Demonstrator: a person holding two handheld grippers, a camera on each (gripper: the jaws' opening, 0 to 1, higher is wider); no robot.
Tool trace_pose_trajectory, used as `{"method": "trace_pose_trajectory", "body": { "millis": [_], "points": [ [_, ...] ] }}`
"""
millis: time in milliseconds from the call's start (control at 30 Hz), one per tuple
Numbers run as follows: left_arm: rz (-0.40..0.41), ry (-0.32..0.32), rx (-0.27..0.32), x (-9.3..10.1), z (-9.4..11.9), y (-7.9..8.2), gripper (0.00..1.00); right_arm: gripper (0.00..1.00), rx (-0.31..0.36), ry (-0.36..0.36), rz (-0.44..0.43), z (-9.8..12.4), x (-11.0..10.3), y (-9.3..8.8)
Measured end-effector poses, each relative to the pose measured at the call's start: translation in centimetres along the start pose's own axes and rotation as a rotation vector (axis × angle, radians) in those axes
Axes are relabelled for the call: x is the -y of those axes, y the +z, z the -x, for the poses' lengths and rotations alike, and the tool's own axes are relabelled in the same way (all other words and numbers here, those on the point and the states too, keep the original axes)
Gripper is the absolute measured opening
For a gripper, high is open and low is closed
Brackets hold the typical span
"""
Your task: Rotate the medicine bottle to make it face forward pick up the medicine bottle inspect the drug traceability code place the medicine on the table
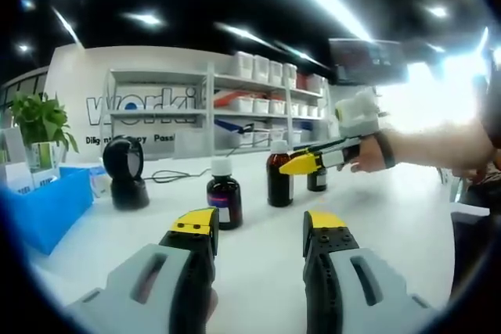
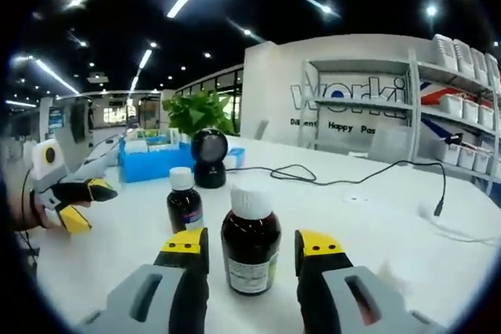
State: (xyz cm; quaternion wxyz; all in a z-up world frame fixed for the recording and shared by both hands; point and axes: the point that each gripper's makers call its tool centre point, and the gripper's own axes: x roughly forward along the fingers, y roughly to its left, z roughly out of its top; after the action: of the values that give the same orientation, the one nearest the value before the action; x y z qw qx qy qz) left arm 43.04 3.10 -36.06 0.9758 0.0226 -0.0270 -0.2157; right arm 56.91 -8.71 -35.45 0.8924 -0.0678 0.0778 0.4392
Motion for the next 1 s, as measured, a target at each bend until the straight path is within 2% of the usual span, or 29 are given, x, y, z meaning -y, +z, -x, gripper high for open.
{"method": "trace_pose_trajectory", "body": {
  "millis": [167,300,467,1000],
  "points": [
    [0.002,-0.001,0.002,0.07,0.03,0.04,0.34,0.36,-0.026,0.011,0.018,-0.65,0.22,-0.43],
    [0.002,-0.002,0.003,0.06,0.02,0.05,0.34,0.28,-0.028,0.018,-0.010,-0.97,0.24,-0.64],
    [0.003,-0.002,0.003,0.07,0.03,0.09,0.34,0.28,-0.028,0.018,0.002,-1.03,0.27,-0.66],
    [0.002,-0.003,0.002,0.09,0.04,0.06,0.34,0.27,-0.031,-0.111,-0.013,-0.67,-0.22,-0.69]
  ]
}}
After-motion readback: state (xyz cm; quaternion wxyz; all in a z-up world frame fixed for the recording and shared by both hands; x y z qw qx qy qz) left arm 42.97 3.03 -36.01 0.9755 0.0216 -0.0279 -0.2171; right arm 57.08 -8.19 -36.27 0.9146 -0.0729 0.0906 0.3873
